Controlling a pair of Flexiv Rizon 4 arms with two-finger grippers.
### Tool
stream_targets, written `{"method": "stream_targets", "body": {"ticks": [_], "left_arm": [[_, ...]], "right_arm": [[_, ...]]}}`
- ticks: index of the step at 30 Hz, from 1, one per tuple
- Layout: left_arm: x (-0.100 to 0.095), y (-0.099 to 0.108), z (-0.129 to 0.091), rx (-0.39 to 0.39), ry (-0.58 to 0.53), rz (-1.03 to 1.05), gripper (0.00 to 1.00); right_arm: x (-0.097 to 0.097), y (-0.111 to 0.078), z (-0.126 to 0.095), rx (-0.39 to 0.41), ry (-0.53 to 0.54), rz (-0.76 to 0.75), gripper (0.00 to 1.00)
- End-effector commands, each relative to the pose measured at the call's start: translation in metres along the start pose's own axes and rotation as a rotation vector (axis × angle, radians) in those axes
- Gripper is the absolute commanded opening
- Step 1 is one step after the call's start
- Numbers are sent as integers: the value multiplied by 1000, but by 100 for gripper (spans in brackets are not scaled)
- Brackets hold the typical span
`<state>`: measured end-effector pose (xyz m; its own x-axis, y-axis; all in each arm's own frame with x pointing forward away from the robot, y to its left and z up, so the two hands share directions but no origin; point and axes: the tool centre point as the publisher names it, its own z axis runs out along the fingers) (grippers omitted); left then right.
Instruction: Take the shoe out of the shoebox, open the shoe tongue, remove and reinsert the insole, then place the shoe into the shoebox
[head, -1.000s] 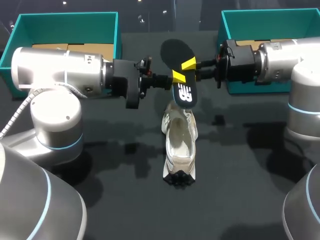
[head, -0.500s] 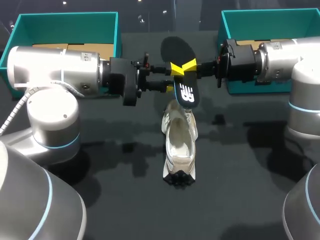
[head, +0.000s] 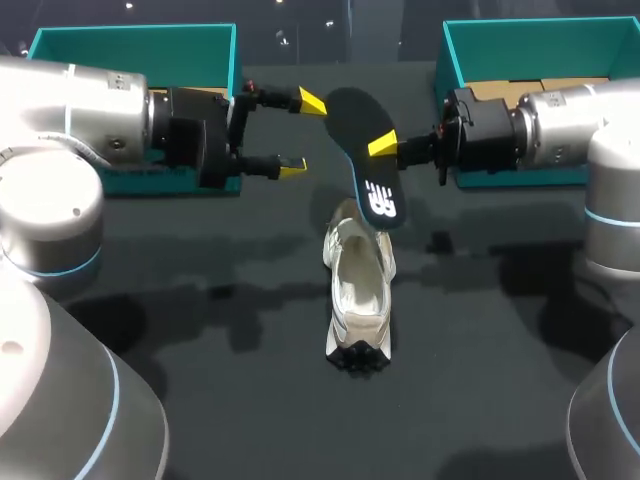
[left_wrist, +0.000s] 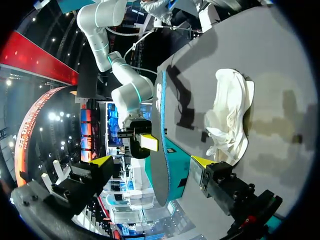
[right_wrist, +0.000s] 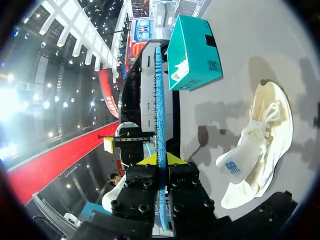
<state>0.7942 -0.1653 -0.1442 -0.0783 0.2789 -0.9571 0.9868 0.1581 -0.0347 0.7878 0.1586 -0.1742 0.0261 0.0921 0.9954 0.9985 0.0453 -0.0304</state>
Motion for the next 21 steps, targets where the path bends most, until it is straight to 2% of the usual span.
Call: {"method": "stream_targets", "body": {"ticks": [1, 2, 6, 9, 12, 21], "left_arm": [[1, -1, -2, 0, 0, 1, 100], [-2, 1, -2, 7, 14, 11, 100], [-9, 16, -3, 40, 181, 6, 100], [-10, 33, -1, 57, 365, -44, 100], [-16, 47, -5, 72, 483, -47, 100], [-16, 47, -5, 72, 483, -47, 100]], "right_arm": [[0, 1, 1, 4, -3, 1, 0], [0, 1, 1, 4, -3, 1, 0], [-4, 3, 2, 1, 13, 0, 0], [-8, 4, 3, -7, 24, 4, 0], [-11, 4, 2, -20, 25, 9, 0], [-24, 5, 1, -46, 30, 1, 0]]}}
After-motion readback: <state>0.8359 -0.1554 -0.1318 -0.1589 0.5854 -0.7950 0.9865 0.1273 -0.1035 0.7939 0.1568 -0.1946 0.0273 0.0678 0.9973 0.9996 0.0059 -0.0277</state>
